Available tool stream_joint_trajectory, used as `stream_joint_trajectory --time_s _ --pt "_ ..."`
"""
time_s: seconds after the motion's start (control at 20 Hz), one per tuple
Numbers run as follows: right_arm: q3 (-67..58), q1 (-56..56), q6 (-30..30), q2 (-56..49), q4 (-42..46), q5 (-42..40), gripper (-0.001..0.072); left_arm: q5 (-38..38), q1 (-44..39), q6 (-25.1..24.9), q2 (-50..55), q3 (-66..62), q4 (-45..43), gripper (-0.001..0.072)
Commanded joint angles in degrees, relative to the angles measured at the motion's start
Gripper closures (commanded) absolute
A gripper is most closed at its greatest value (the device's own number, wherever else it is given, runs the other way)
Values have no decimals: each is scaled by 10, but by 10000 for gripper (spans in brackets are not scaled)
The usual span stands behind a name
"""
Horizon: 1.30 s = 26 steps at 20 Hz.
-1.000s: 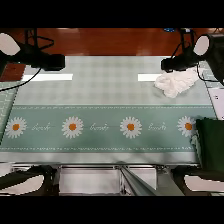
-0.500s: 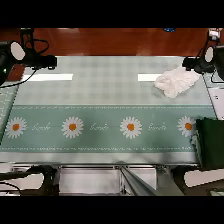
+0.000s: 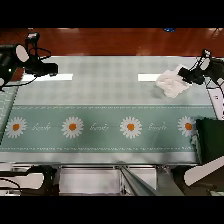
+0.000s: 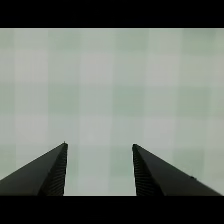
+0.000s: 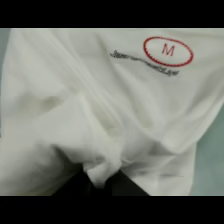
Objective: Fold the shirts.
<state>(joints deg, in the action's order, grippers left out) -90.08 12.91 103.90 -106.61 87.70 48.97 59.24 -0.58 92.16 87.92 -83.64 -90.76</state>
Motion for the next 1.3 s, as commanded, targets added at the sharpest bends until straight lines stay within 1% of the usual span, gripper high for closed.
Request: stream_joint_trajectory --time_s 0.0,0.1,0.2,0.25,0.3,0.4,0.5,0.6,0.65,0.7,0.8,0.95,1.1,1.2,1.25 --pt "-55 1 -81 0 -71 68 691 95 16 1 -2 -38 2 203" --pt "-110 0 -104 33 -71 97 691 141 38 1 -21 -72 3 203" --pt "-151 -6 -118 87 -79 94 691 150 58 1 -67 -69 19 203" --pt "-168 -11 -121 116 -79 90 691 149 66 1 -96 -57 40 203" --pt "-181 -20 -129 149 -79 79 691 145 70 -2 -125 -40 63 203" --pt "-191 -43 -142 213 -79 56 691 129 69 -36 -192 21 114 203" --pt "-207 -74 -148 272 -79 51 691 102 66 -55 -264 106 163 203" --pt "-224 -107 -151 318 -79 46 691 91 65 -78 -323 172 189 203" --pt "-233 -124 -153 336 -79 46 691 91 66 -92 -349 193 188 203" --pt "-242 -143 -155 355 -79 46 692 86 70 -95 -370 206 187 203" --pt "-265 -182 -162 383 -79 46 691 85 83 -94 -394 215 188 204" --pt "-276 -243 -176 414 -79 51 692 85 88 -94 -404 216 203 204" --pt "-273 -319 -176 418 -79 111 691 61 88 -95 -404 221 233 203" --pt "-244 -369 -172 411 -83 143 691 26 96 -94 -404 221 236 204" --pt "-229 -393 -164 402 -83 161 691 22 102 -94 -404 221 248 204"
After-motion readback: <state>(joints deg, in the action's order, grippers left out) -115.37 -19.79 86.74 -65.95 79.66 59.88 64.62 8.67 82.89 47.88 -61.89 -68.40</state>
